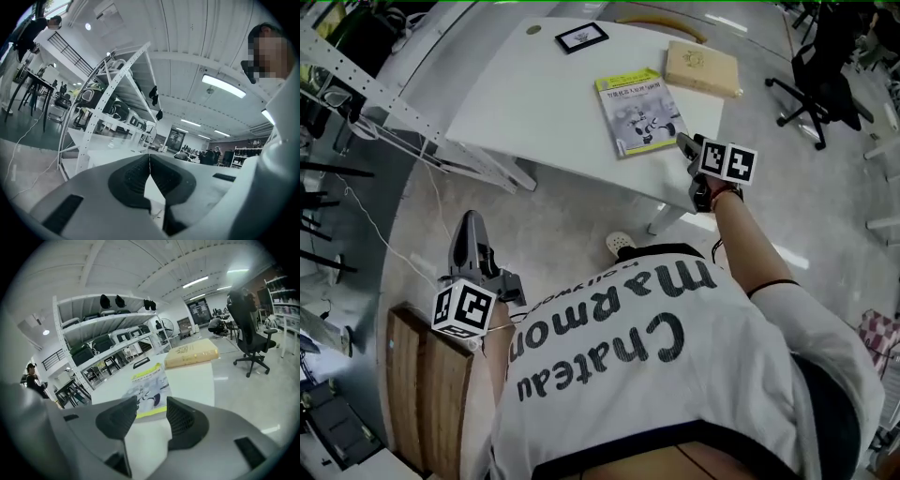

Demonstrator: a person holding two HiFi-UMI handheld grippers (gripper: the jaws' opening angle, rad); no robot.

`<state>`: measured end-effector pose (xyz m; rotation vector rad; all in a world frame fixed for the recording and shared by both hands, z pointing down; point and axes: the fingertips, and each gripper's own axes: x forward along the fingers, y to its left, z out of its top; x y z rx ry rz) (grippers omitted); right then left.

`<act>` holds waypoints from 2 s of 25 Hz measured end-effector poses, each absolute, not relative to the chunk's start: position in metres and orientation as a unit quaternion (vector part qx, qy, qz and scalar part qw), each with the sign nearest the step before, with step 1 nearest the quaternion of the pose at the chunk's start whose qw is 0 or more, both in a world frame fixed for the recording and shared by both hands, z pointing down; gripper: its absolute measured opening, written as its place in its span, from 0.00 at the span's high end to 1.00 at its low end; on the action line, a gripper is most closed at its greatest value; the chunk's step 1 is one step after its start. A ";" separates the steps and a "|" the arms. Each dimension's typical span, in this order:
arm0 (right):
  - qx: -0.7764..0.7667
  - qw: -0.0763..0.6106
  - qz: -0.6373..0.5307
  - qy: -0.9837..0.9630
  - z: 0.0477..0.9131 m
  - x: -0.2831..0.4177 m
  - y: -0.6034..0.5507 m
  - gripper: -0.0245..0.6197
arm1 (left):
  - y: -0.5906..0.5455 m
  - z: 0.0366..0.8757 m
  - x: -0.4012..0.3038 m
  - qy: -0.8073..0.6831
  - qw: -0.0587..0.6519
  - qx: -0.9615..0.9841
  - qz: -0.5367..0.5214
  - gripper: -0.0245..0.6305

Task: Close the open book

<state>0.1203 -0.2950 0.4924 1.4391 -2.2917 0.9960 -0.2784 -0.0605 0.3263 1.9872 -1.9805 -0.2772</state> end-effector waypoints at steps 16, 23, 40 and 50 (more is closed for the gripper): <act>0.351 0.095 0.372 -0.854 0.442 0.053 -0.195 0.85 | -0.008 0.326 -0.230 -0.662 0.193 0.712 -0.132 0.93; 0.294 0.087 0.332 -0.892 0.401 0.010 -0.158 0.86 | -0.003 0.334 -0.208 -0.654 0.197 0.724 -0.097 0.93; 0.299 0.095 0.158 -0.936 0.325 0.046 -0.187 0.85 | -0.043 0.312 -0.126 -0.651 0.174 0.735 -0.073 0.93; 0.253 0.117 0.176 -0.944 0.341 0.089 -0.194 0.85 | -0.045 0.321 -0.063 -0.668 0.194 0.714 -0.073 0.93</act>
